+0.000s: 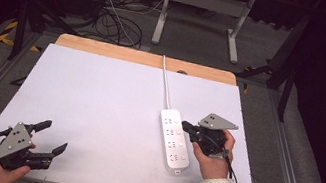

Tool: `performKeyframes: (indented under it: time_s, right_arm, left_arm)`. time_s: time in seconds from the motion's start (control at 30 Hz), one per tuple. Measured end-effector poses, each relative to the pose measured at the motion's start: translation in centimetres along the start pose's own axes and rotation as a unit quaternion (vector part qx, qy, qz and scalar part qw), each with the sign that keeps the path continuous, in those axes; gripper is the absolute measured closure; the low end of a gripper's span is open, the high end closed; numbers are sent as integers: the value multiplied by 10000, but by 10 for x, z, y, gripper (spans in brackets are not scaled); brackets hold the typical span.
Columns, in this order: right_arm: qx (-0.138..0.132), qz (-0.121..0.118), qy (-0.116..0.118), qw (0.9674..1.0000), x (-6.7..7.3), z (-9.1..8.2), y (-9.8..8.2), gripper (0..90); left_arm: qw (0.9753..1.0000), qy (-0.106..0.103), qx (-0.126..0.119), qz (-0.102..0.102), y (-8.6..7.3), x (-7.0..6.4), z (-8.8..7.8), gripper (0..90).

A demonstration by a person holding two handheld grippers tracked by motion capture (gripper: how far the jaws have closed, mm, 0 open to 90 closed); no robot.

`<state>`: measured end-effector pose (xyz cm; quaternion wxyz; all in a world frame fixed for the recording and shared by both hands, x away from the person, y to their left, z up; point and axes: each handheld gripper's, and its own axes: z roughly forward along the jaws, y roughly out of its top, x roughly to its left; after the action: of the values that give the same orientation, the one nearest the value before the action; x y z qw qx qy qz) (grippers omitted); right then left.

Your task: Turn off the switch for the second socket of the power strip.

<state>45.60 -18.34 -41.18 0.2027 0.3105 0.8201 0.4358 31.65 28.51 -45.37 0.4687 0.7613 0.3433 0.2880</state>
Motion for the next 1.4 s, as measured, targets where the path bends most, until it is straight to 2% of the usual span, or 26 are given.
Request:
performKeyframes:
  time_s: [0.13,0.33,0.43,0.5,0.97,1.13,1.4]
  right_arm:
    - [104,223,101,9996,-4,7,-1,900]
    - [318,255,25,9992,-7,16,-3,900]
    - [376,447,163,9982,-9,19,-3,900]
    - [468,507,131,9975,-10,21,-4,900]
    - [782,490,16,9957,-12,36,-11,900]
    - [881,154,-197,9958,-7,40,-12,900]
    - [998,161,-196,9947,-7,47,-15,900]
  left_arm:
    - [10000,4,0,-2,0,0,0,195]
    - [10000,3,7,3,0,0,0,195]
    - [10000,6,3,10,0,0,0,195]
    - [10000,6,2,11,0,0,0,195]
    - [10000,4,22,1,0,0,1,195]
    - [10000,-4,26,0,0,0,1,195]
    - [10000,-2,26,4,0,0,1,196]
